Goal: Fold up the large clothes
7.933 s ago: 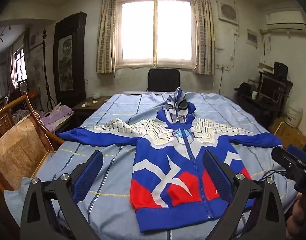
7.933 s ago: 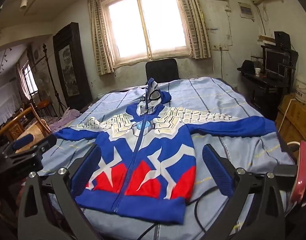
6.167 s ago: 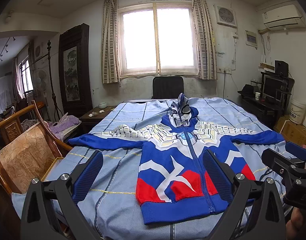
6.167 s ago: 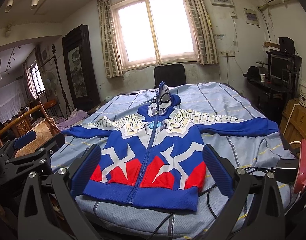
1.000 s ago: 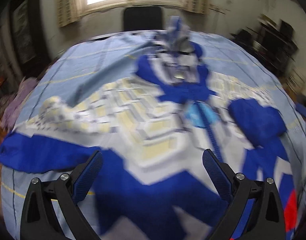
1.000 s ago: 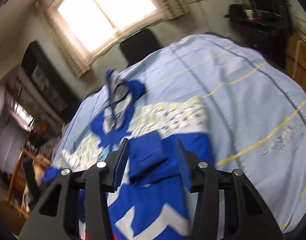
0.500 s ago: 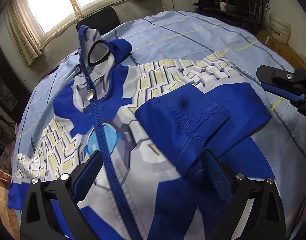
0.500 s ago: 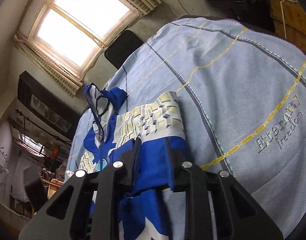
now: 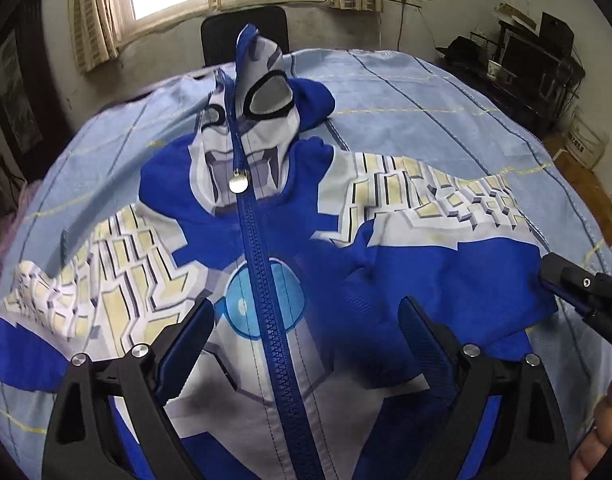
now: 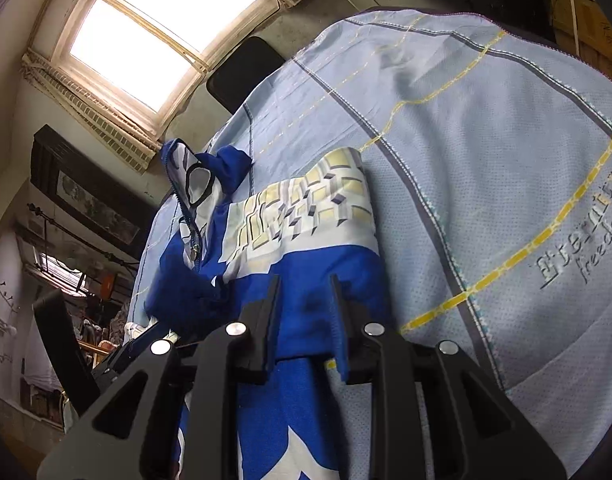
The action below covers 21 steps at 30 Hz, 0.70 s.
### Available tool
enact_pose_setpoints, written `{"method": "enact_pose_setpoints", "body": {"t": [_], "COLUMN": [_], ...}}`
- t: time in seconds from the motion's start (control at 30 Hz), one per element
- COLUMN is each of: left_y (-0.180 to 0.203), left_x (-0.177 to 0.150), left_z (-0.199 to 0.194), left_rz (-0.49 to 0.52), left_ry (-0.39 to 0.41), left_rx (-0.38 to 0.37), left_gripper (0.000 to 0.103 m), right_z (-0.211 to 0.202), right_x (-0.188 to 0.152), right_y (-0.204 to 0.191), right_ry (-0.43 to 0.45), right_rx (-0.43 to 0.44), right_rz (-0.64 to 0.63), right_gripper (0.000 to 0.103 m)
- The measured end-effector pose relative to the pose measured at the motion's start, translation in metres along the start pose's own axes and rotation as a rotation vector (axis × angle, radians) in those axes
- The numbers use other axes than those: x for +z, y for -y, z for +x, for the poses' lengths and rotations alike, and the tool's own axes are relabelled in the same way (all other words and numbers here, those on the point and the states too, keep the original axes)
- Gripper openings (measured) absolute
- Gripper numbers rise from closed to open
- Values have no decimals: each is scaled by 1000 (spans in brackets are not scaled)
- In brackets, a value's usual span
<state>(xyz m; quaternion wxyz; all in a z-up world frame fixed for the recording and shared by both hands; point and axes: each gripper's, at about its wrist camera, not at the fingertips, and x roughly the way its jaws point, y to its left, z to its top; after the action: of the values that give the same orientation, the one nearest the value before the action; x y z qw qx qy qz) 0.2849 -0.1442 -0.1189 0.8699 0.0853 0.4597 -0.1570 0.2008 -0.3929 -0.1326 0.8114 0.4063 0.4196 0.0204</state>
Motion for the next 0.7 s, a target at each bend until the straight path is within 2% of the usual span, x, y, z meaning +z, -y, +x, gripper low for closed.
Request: {"method": "enact_pose_setpoints", "body": {"t": [0.1,0.2,0.37,0.53,0.6,0.7], "left_y": [-1,-8,-24,-21,-20,-18], "left_x": [0,1,-3,-5,-4,-2], "left_z": [8,13,10,6,2,-3], "left_rz": [-23,-49,-122,-109,-100,-90], "left_ry": [-28,-38,-40,-12,6,25], "left_rx": [-55,-92,-164,-163,-169,-180], "left_gripper": [92,78,65,54,44,36], "right_z": [3,3,0,0,-1,-1], "right_x": [-3,-2,0,-1,-1,0], "right_y": [-2,1,4,2,3,4], "right_ry": [-8,-4,-1,-6,-3,3], "right_rx": [-13,-22,-1,-6,-6,-5], "right_rz": [-14,-2,17,0,5,14], "right_gripper": [23,23,23,23,23,23]}}
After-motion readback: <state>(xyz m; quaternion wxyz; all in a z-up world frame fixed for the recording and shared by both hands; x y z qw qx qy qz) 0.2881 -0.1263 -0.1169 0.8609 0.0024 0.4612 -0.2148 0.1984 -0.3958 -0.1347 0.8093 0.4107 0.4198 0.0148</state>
